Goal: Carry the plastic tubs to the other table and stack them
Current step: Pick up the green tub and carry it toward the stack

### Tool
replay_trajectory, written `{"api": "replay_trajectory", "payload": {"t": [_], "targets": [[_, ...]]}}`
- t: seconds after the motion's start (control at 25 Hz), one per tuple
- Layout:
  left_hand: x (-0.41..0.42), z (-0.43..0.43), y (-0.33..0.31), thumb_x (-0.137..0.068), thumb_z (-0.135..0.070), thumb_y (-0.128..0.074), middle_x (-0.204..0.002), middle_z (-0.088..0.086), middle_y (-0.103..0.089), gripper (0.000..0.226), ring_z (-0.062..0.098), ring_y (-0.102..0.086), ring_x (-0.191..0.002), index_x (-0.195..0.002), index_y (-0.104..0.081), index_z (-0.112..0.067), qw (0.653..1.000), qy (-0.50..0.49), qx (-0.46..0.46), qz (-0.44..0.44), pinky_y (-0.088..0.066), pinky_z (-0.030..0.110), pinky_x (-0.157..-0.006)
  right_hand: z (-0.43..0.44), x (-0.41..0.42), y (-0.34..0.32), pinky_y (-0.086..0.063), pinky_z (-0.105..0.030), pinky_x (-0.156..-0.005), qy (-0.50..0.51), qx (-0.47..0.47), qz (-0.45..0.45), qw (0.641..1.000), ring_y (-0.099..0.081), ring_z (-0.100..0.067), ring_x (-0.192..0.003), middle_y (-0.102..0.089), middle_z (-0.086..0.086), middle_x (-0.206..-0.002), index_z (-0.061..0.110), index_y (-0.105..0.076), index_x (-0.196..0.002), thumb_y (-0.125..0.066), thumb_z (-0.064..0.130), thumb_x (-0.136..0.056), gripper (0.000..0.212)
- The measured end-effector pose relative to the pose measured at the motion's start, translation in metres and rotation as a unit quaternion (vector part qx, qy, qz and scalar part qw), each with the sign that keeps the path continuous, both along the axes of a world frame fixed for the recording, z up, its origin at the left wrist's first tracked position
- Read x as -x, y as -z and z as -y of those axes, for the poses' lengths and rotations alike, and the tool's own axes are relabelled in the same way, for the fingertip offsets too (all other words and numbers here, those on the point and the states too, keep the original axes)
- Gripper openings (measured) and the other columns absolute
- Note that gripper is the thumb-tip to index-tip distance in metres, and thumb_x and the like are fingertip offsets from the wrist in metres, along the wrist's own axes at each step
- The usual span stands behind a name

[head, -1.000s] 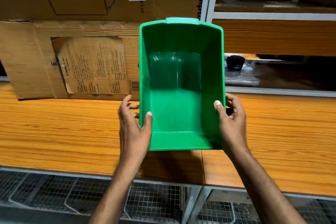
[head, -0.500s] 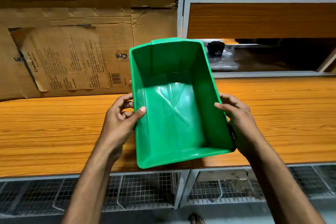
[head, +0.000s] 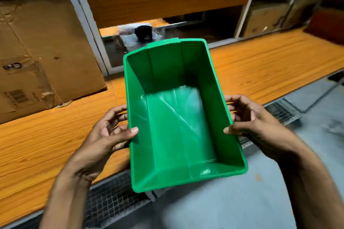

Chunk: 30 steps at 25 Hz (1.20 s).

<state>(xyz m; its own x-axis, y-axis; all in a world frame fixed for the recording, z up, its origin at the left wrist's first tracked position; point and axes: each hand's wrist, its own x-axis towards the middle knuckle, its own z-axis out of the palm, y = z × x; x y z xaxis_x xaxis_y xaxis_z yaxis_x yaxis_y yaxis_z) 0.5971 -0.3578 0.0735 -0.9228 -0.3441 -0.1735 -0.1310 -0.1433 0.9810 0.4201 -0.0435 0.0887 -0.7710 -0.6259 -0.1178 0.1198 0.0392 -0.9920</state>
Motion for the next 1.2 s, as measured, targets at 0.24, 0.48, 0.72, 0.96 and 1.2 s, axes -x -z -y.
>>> {"api": "replay_trajectory", "payload": {"t": [0.24,0.48,0.72,0.96,1.2], "targets": [[0.096,-0.156,0.022,-0.072,-0.002,-0.074,-0.136,0.008,-0.065,0.071,0.014,-0.07,-0.105,-0.137,-0.059,-0.025,0.999,0.047,-0.002,0.006,-0.06,0.037,-0.086,-0.168,0.008,0.023,-0.053,-0.03,-0.078,0.145,-0.02,-0.024,0.989,-0.051,-0.024,-0.094,-0.055,-0.013,-0.104,0.012,-0.058,-0.125,-0.06,-0.036,-0.066,0.076],[0.17,-0.315,0.057,-0.086,0.005,-0.065,-0.133,-0.001,-0.071,0.064,0.017,-0.065,-0.122,-0.139,-0.06,-0.03,0.992,0.123,-0.004,0.039,-0.05,0.04,-0.103,-0.329,0.018,0.06,-0.06,-0.026,-0.075,0.253,-0.006,0.038,0.967,-0.061,-0.021,-0.089,-0.062,-0.01,-0.104,0.012,-0.06,-0.123,-0.065,-0.031,-0.069,0.07],[0.241,-0.418,0.076,-0.089,-0.016,-0.075,-0.125,-0.003,-0.07,0.067,0.011,-0.067,-0.105,-0.144,-0.052,-0.048,0.95,0.288,0.081,0.088,-0.052,0.024,-0.068,-0.442,0.028,0.094,-0.061,-0.026,-0.071,0.361,0.049,0.128,0.922,-0.071,-0.013,-0.087,-0.069,-0.008,-0.115,0.014,-0.062,-0.126,-0.06,-0.029,-0.077,0.066],[0.318,-0.507,0.091,-0.088,0.006,-0.068,-0.12,0.005,-0.076,0.057,0.02,-0.075,-0.108,-0.135,-0.061,-0.024,0.925,0.356,0.02,0.131,-0.063,0.028,-0.078,-0.516,0.051,0.11,-0.06,-0.027,-0.077,0.433,0.038,0.115,0.893,-0.066,-0.016,-0.095,-0.068,-0.007,-0.116,0.016,-0.062,-0.129,-0.074,-0.018,-0.069,0.07],[0.426,-0.606,0.11,-0.084,0.017,-0.066,-0.103,-0.003,-0.078,0.062,0.012,-0.076,-0.092,-0.126,-0.061,-0.028,0.916,0.39,0.01,0.099,-0.062,0.028,-0.073,-0.589,0.116,0.115,-0.055,-0.027,-0.071,0.485,-0.117,0.047,0.865,-0.052,-0.014,-0.088,-0.056,-0.002,-0.105,0.027,-0.049,-0.121,-0.065,-0.028,-0.073,0.074]]}}
